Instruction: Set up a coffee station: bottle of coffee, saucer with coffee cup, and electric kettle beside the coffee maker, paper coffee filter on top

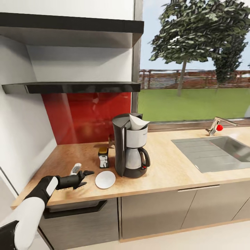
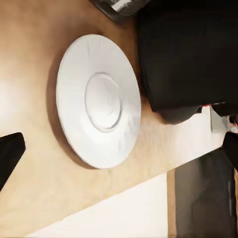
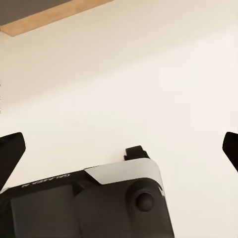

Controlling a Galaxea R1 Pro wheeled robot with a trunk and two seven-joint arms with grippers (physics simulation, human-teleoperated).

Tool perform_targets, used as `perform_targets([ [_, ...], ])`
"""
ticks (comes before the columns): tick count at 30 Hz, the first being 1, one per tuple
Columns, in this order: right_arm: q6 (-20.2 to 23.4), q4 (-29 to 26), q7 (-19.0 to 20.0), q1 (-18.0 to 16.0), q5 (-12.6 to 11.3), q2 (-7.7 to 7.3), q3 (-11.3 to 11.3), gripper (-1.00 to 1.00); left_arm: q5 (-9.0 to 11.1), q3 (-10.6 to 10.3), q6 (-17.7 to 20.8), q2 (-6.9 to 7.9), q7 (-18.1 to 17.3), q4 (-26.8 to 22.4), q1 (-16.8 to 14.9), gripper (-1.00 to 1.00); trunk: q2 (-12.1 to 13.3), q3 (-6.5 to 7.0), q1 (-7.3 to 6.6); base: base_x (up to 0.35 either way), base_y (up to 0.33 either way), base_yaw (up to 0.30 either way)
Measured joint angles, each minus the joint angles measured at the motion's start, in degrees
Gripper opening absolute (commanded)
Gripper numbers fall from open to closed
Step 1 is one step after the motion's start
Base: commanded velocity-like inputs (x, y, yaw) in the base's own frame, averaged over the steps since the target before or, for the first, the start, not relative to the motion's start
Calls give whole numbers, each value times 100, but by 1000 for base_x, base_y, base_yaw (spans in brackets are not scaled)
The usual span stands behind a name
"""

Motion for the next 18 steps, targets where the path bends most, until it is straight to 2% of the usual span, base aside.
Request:
perform_targets([
  [1, 0, -3, 1, 0, 0, 1, 0, 100, -21, -5, 17, 20, -243, -37, 5, 100, 0, 0, 0, 0, 0, 0],
  [4, -2, -11, -3, 0, -10, 2, 0, 100, -90, -56, 26, 112, -470, -61, 66, 100, 0, 0, 0, -34, 0, 0],
  [7, -8, -15, -7, 0, -20, 2, 0, 100, -113, -268, 31, 169, -700, -74, 220, 100, 1, 0, 3, -227, 0, -69],
  [10, -10, -17, -14, 1, -26, 1, 0, 100, -117, -465, 28, 182, -972, -75, 269, 100, 1, 0, 3, -312, 0, -215],
  [14, -10, -17, -17, 1, -28, 1, 0, 100, -120, -680, 17, 172, -1074, -74, 391, 100, 1, 0, 4, -323, 0, -260],
  [18, -10, -18, -18, 1, -27, 5, 0, 100, -115, -845, 11, 159, -1313, -74, 443, 100, 0, 0, 1, -101, 0, -267],
])
